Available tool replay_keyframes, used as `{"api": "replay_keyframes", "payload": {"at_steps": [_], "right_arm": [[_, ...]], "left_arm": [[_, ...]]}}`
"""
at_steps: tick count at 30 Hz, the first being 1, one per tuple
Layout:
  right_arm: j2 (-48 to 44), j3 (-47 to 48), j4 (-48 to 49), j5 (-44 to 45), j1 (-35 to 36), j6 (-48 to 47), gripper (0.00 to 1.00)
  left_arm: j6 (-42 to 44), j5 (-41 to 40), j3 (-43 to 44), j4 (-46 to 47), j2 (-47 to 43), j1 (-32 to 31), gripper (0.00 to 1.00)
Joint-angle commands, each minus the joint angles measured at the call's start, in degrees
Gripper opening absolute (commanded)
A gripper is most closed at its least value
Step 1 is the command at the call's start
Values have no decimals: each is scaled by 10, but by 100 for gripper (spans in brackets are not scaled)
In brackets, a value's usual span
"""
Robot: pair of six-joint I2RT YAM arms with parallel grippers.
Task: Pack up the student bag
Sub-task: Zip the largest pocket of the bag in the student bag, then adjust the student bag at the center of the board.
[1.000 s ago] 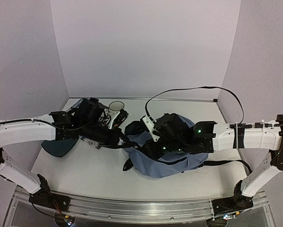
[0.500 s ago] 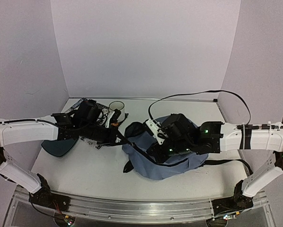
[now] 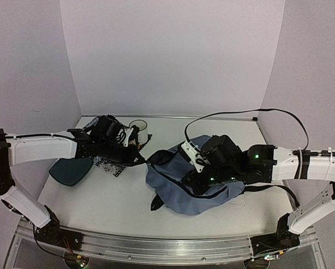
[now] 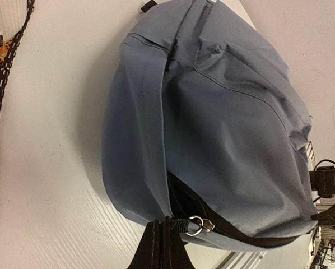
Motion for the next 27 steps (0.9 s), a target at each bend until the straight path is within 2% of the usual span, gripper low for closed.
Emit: {"api": "replay_keyframes", "payload": {"at_steps": [1, 2, 3, 6, 9, 12, 17, 20, 24, 27], "right_arm": [[-44, -12, -116, 34, -2, -15, 0], [-42, -9, -131, 43, -3, -17, 0], [-37, 1, -140, 46, -2, -19, 0], [-21, 25, -143, 72, -3, -16, 0], [-1, 38, -147, 134, -4, -24, 0], [23, 35, -147, 154, -34, -47, 0], [50, 34, -104, 106, -128, -124, 0], [76, 63, -93, 78, -172, -182, 0], [94, 106, -92, 50, -182, -228, 0], [75, 114, -97, -34, -180, -197, 14]], "left_arm": [[49, -135, 51, -18, 37, 38, 0], [61, -116, 70, -19, 49, 38, 0], [66, -64, 95, -18, 57, 38, 0], [65, 15, 108, 9, 53, 8, 0], [69, 33, 99, 14, 32, -34, 0], [46, 47, 54, 28, -17, -59, 0], [28, 35, 17, 46, -89, -104, 0], [20, 44, 12, 58, -82, -123, 0], [9, 66, 19, 100, -49, -137, 0], [-1, 71, 32, 128, -30, -138, 0]]}}
